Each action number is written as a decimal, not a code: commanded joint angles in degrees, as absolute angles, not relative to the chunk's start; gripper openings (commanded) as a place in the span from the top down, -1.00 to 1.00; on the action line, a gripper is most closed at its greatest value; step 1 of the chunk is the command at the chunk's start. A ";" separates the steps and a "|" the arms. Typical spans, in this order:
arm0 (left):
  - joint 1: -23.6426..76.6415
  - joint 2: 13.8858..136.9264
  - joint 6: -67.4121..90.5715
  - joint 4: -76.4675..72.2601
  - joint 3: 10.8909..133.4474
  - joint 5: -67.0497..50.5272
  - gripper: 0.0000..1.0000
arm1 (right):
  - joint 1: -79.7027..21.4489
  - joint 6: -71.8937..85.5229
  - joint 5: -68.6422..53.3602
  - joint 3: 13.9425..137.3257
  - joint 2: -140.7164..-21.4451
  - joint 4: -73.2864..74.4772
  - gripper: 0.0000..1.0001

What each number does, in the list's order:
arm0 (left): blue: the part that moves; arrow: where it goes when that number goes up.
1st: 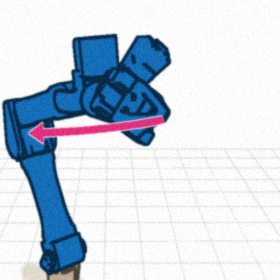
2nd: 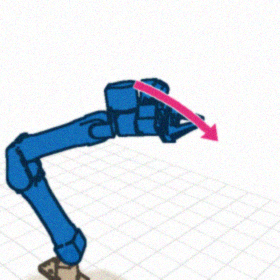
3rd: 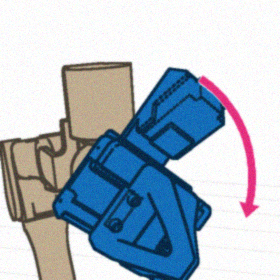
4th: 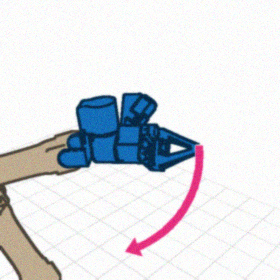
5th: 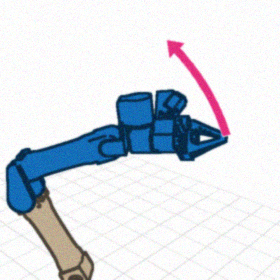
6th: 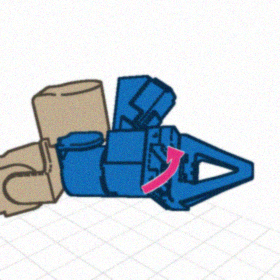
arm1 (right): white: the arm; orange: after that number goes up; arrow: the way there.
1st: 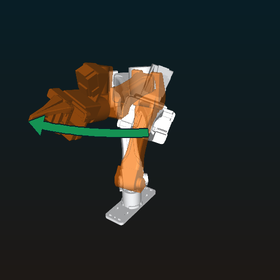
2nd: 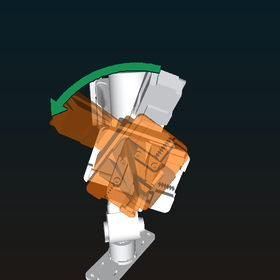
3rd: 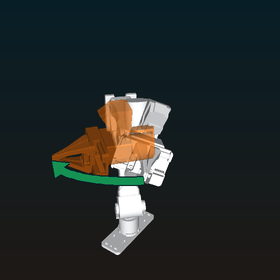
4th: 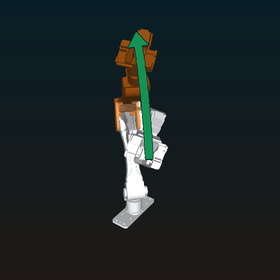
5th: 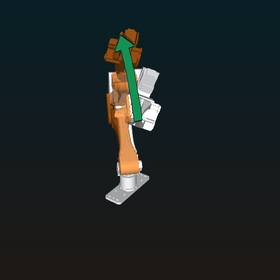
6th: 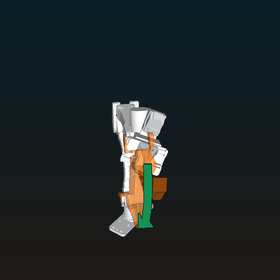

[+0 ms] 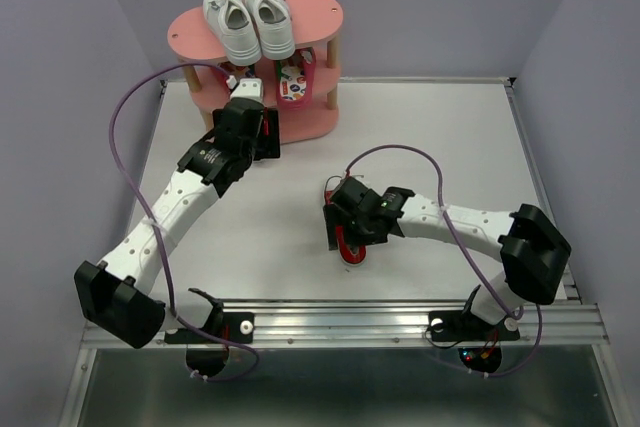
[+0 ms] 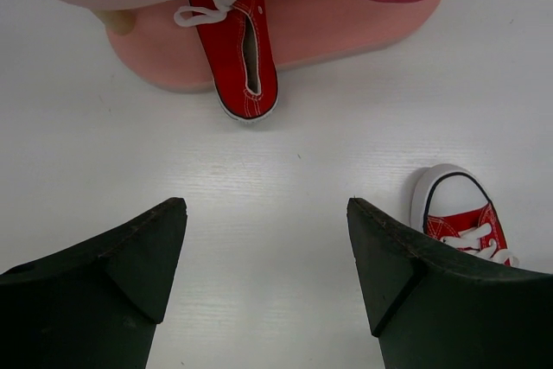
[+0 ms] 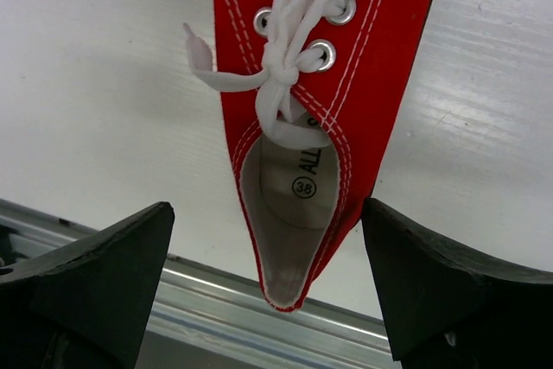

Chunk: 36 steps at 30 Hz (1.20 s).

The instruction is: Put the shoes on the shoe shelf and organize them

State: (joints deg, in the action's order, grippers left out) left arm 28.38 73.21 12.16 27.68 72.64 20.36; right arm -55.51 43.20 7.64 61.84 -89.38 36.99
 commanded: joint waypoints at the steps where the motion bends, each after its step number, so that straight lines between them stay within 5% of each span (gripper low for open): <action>1: 28.21 70.05 10.72 28.65 76.46 19.42 -0.72 | -56.07 45.35 13.97 61.17 -90.70 36.83 -0.82; 6: 28.21 68.65 10.55 29.71 77.96 19.69 -0.72 | -56.07 45.79 16.08 61.26 -91.84 35.95 -0.47; 9: 28.21 68.29 10.63 30.23 79.53 19.69 -0.72 | -56.07 46.14 16.52 61.09 -92.11 35.33 -0.08; 12: 28.21 67.77 10.72 30.67 80.33 19.51 -0.72 | -56.07 45.97 16.61 60.82 -91.15 34.89 0.46; 13: 28.21 67.68 10.81 30.85 80.94 19.51 -0.72 | -56.07 45.79 16.61 60.82 -90.88 34.89 0.85; 14: 28.13 67.50 10.90 30.76 81.30 19.25 -0.72 | -56.60 45.70 16.70 60.99 -90.36 35.24 0.98; 23: 28.04 64.08 10.99 29.97 85.43 18.54 -0.71 | -56.60 41.14 20.65 67.31 -84.99 35.95 0.99; 36: 27.60 59.68 10.46 30.41 87.10 21.71 -0.72 | -56.60 34.72 26.10 87.88 -97.63 36.39 0.98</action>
